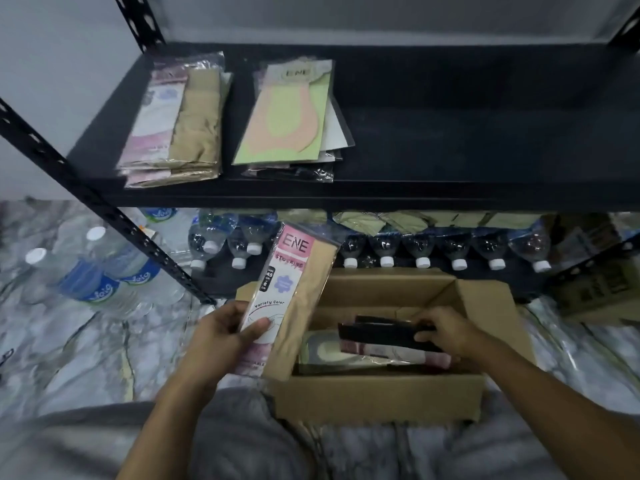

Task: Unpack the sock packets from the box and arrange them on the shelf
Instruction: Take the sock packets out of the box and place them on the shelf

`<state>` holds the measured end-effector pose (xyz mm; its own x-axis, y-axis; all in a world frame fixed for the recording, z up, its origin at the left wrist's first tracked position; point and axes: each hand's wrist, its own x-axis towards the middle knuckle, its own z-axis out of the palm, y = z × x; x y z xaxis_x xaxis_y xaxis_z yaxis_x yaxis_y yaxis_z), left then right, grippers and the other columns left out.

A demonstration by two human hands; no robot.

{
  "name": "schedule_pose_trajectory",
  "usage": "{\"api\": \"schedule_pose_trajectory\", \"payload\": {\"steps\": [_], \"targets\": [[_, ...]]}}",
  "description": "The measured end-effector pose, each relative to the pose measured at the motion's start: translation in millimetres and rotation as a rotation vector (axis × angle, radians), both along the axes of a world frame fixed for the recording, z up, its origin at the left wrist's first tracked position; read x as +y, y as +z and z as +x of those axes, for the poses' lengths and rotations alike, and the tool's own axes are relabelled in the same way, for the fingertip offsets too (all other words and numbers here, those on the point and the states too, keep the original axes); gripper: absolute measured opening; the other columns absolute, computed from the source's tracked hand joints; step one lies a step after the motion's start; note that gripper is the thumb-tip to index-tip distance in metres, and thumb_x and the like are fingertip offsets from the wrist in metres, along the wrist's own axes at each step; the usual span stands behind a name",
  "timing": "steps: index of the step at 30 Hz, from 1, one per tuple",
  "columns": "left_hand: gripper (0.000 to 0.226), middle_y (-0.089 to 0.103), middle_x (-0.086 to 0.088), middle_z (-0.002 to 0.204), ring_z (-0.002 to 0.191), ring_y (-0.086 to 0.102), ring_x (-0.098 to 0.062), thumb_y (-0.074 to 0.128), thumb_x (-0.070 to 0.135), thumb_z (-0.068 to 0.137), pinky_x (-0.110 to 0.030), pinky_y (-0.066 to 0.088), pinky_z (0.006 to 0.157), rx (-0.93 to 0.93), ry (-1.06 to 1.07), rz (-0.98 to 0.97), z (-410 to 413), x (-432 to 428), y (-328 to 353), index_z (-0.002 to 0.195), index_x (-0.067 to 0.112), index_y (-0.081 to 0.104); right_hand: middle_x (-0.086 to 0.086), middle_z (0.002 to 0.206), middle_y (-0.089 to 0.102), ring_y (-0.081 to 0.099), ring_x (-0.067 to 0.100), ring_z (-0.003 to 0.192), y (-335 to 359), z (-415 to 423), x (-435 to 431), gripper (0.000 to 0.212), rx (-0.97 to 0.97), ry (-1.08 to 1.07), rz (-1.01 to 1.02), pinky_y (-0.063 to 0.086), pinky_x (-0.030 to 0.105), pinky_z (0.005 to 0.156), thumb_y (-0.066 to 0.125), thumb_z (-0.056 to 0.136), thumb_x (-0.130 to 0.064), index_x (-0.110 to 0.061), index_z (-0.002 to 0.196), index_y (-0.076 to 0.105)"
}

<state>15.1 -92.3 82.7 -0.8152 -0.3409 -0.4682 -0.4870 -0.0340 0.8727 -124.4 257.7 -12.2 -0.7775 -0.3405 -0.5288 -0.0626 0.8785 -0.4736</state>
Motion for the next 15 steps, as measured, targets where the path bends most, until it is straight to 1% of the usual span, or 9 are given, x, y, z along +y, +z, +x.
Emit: {"api": "schedule_pose_trajectory", "payload": {"steps": [3, 6, 7, 8, 9, 10, 12, 13, 15], "targets": [[0.016, 0.077, -0.011, 0.095, 0.078, 0.072, -0.032, 0.071, 0.007, 0.085, -0.048, 0.058, 0.07, 0.035, 0.012, 0.03, 13.9, 5.0, 10.8, 0.101, 0.009, 0.069, -0.004, 0.094, 0.071, 0.065, 0.012, 0.092, 43.4, 15.8, 8.4, 0.021, 0.06, -0.133, -0.135, 0.049, 0.025, 0.084, 0.073, 0.078, -0.005, -0.015, 0.097, 0.072], [0.018, 0.077, -0.012, 0.098, 0.083, 0.073, -0.034, 0.071, 0.008, 0.085, -0.057, 0.056, 0.077, 0.065, -0.019, 0.062, 30.7, 3.7, 21.0, 0.103, 0.008, 0.069, 0.0, 0.083, 0.071, 0.066, 0.015, 0.079, 85.5, 41.0, 18.8, 0.014, 0.128, -0.269, -0.253, 0.049, 0.021, 0.071, 0.072, 0.078, -0.001, -0.012, 0.086, 0.071], [0.021, 0.076, -0.014, 0.099, 0.081, 0.073, -0.033, 0.073, 0.009, 0.082, -0.054, 0.059, 0.074, 0.082, -0.021, 0.081, 37.9, 3.0, 23.8, 0.103, 0.006, 0.069, -0.001, 0.08, 0.071, 0.065, 0.013, 0.075, 96.5, 50.5, 22.4, 0.015, 0.14, -0.307, -0.311, 0.049, 0.017, 0.066, 0.072, 0.078, 0.0, -0.014, 0.083, 0.07], [0.027, 0.076, -0.017, 0.1, 0.078, 0.073, -0.03, 0.077, 0.011, 0.077, -0.047, 0.06, 0.068, 0.109, -0.003, 0.109, 45.5, 2.6, 27.5, 0.102, 0.003, 0.069, -0.003, 0.078, 0.072, 0.066, 0.012, 0.073, 107.9, 60.4, 24.8, 0.017, 0.142, -0.339, -0.374, 0.049, 0.014, 0.063, 0.071, 0.078, 0.001, -0.016, 0.082, 0.07], [0.035, 0.075, -0.019, 0.1, 0.076, 0.074, -0.027, 0.081, 0.014, 0.072, -0.039, 0.061, 0.065, 0.137, 0.02, 0.145, 52.6, 2.7, 30.5, 0.102, 0.001, 0.068, -0.002, 0.078, 0.073, 0.067, 0.013, 0.073, 117.6, 69.2, 25.5, 0.019, 0.144, -0.371, -0.438, 0.052, 0.015, 0.064, 0.071, 0.079, 0.002, -0.016, 0.082, 0.07], [0.04, 0.075, -0.02, 0.1, 0.077, 0.074, -0.026, 0.082, 0.016, 0.07, -0.035, 0.061, 0.064, 0.156, 0.041, 0.176, 59.8, 2.8, 33.2, 0.103, -0.001, 0.068, 0.001, 0.08, 0.075, 0.07, 0.016, 0.076, 126.3, 77.6, 25.5, 0.017, 0.14, -0.399, -0.495, 0.056, 0.021, 0.07, 0.07, 0.079, 0.002, -0.015, 0.085, 0.072], [0.033, 0.074, -0.021, 0.102, 0.079, 0.074, -0.027, 0.074, 0.009, 0.076, -0.035, 0.061, 0.066, 0.201, 0.079, 0.215, 72.3, 5.5, 43.2, 0.106, -0.002, 0.067, 0.008, 0.09, 0.075, 0.071, 0.022, 0.087, 142.8, 91.2, 21.1, 0.014, 0.115, -0.453, -0.635, 0.056, 0.035, 0.081, 0.068, 0.082, -0.001, -0.01, 0.091, 0.073], [0.032, 0.074, -0.021, 0.103, 0.079, 0.074, -0.027, 0.071, 0.006, 0.077, -0.035, 0.062, 0.067, 0.233, 0.103, 0.223, 76.4, 6.1, 48.5, 0.107, -0.002, 0.066, 0.008, 0.094, 0.075, 0.071, 0.022, 0.09, 151.6, 96.4, 16.8, 0.014, 0.103, -0.48, -0.713, 0.056, 0.036, 0.084, 0.067, 0.083, -0.002, -0.01, 0.093, 0.073], [0.041, 0.074, -0.022, 0.103, 0.079, 0.074, -0.025, 0.073, 0.011, 0.07, -0.033, 0.062, 0.068, 0.307, 0.155, 0.227, 81.7, 5.9, 61.7, 0.107, -0.002, 0.064, 0.004, 0.097, 0.075, 0.07, 0.019, 0.094, 168.5, 103.9, 5.4, 0.017, 0.074, -0.548, -0.858, 0.053, 0.035, 0.087, 0.065, 0.084, -0.003, -0.014, 0.096, 0.071]]}}
